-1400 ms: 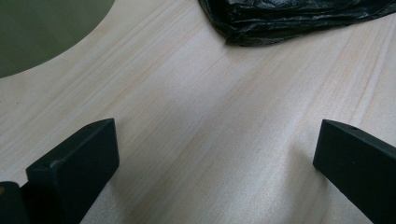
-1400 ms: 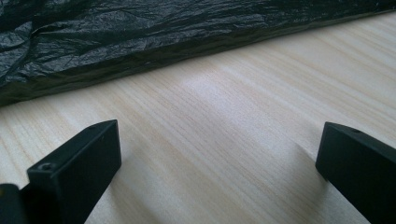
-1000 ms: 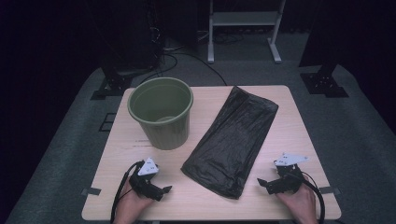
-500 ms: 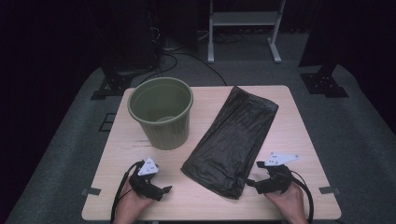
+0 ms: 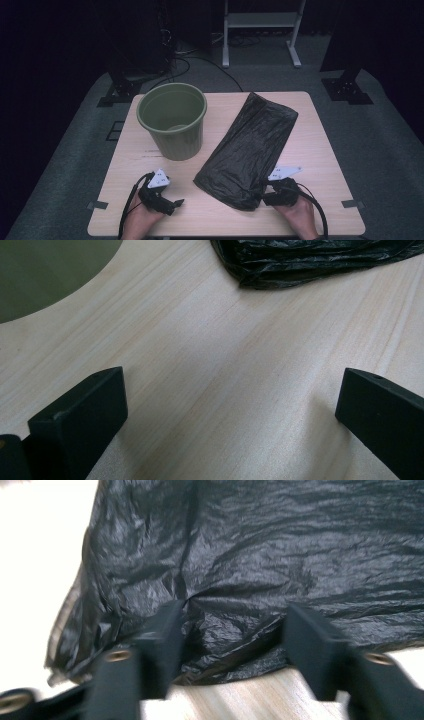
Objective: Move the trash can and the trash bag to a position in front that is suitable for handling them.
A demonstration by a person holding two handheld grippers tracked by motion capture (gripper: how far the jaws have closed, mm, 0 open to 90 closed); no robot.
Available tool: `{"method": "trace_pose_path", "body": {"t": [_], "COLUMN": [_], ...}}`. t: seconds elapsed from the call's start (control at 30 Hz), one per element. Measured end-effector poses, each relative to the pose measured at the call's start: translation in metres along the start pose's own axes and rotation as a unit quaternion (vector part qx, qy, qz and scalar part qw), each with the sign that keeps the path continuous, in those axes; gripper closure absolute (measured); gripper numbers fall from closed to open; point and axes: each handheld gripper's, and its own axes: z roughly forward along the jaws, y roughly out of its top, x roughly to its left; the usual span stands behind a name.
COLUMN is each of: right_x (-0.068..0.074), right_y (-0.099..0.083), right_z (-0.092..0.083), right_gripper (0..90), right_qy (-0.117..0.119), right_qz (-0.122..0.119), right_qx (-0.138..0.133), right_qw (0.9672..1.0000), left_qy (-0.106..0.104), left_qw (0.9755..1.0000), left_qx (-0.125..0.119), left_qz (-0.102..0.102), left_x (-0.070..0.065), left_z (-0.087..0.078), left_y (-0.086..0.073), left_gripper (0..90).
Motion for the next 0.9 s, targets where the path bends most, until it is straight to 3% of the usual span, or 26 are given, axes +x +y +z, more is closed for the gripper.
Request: {"method": "trace_pose_path", "body": {"t": [0.03,0.07,0.17,0.2,0.23,0.37,0.9], "right_x": [0.0,0.001,0.001,0.0,0.0,-0.001,-0.007], "right_y": [0.0,0.0,-0.001,-0.001,-0.001,-0.001,-0.004], "right_z": [0.0,0.0,0.0,-0.001,-0.001,-0.001,-0.016], "right_gripper": [47.9,57.8,65.6,74.1,74.1,89.1,89.8], "right_qy": [0.0,-0.007,-0.01,-0.014,-0.014,-0.003,0.0], "right_qz": [0.0,-0.006,-0.009,-0.013,-0.013,-0.015,-0.008], "right_qx": [0.0,0.0,0.001,0.001,0.001,0.002,0.002], "right_qw": [1.0,1.0,0.9999,0.9998,0.9998,0.9999,1.0], "left_qy": [0.0,0.0,0.0,0.0,0.0,0.0,0.0], "left_qw": [1.0,1.0,1.0,1.0,1.0,1.0,1.0], "left_qx": [0.0,0.0,0.0,0.0,0.0,0.0,0.0], "left_qz": [0.0,0.0,0.0,0.0,0.0,0.0,0.0], "left_x": [0.0,0.0,0.0,0.0,0.0,0.0,0.0], "left_z": [0.0,0.0,0.0,0.0,0.0,0.0,0.0], "left_y": [0.0,0.0,0.0,0.0,0.0,0.0,0.0], "left_gripper": [0.0,0.0,0.0,0.0,0.0,0.0,0.0]}}
